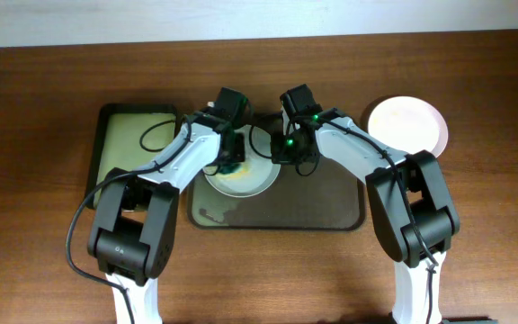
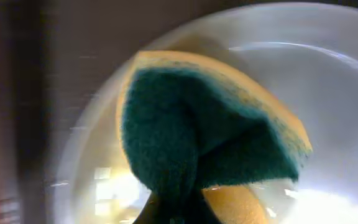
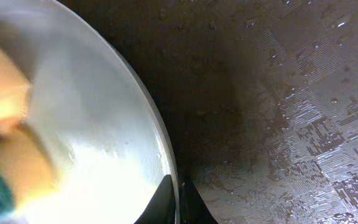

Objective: Clean dirty plates on tray and stack at the side

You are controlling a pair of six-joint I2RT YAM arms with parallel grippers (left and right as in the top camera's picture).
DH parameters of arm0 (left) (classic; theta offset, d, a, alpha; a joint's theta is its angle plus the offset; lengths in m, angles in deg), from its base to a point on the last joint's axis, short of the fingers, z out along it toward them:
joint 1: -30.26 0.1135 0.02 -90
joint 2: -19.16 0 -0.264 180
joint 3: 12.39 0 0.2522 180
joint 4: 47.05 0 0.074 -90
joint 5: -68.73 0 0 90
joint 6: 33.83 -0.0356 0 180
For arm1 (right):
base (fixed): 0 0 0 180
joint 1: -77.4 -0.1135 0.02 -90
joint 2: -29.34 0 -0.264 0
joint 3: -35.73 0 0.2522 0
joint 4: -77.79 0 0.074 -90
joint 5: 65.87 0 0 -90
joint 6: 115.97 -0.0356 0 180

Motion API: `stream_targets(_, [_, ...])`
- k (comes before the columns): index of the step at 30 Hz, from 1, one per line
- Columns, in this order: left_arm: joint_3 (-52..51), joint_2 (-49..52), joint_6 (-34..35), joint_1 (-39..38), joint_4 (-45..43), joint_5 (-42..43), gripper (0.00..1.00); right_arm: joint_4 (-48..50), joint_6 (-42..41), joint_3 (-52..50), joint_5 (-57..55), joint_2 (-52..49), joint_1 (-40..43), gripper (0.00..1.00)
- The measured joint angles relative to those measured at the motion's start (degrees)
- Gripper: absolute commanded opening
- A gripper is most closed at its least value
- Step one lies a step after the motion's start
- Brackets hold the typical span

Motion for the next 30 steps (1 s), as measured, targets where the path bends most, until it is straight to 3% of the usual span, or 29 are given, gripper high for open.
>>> stream_targets(3, [0.50,0.00,-0.02,0.37,4.11,-9.55,0.00,-0.04,0.02,0.00,0.28,0.00,-0.02,0.04])
stream_targets(7, [1.11,-0.90,0.33,0.35,5.70,-14.58,0.00,-1.73,1.18,0.85,0.81,0.00,-0.61,0.04])
stream_targets(12, [1.11,-11.93,0.44,3.87,6.69,-19.96,0.00,-8.92,7.41,6.10,-3.23,0.33,0.35,0.04])
stream_targets(16, [1.29,-15.65,0.44,10.21,8.85,-15.93,0.00,-15.15,10.95,10.99,-11.04,5.03,0.09,0.04])
stream_targets(19, [0.90,-15.54,0.35,18.10,8.76,-7.13,0.00,-16.61,13.40,12.48,-22.45,10.69,-2.64,0.04])
stream_targets(22, [0.17,-14.14,-1.60,25.64,7.69,0.87,0.00,-16.85,14.40,12.50,-35.30,12.50,-9.86,0.04])
stream_targets(26, [-0.15,-7.28,-2.82,29.97,6.49,5.42,0.00,-16.59,15.04,12.50,-53.88,12.52,-21.42,0.04])
stream_targets(27, [-0.15,-5.09,-2.86,30.25,5.97,6.03,0.06,-16.57,15.50,12.50,-58.16,12.52,-23.28,0.04])
stream_targets(30, [-0.70,-0.85,-3.23,30.51,5.62,6.51,0.42,-16.46,18.80,12.50,-69.79,12.55,-27.65,0.04])
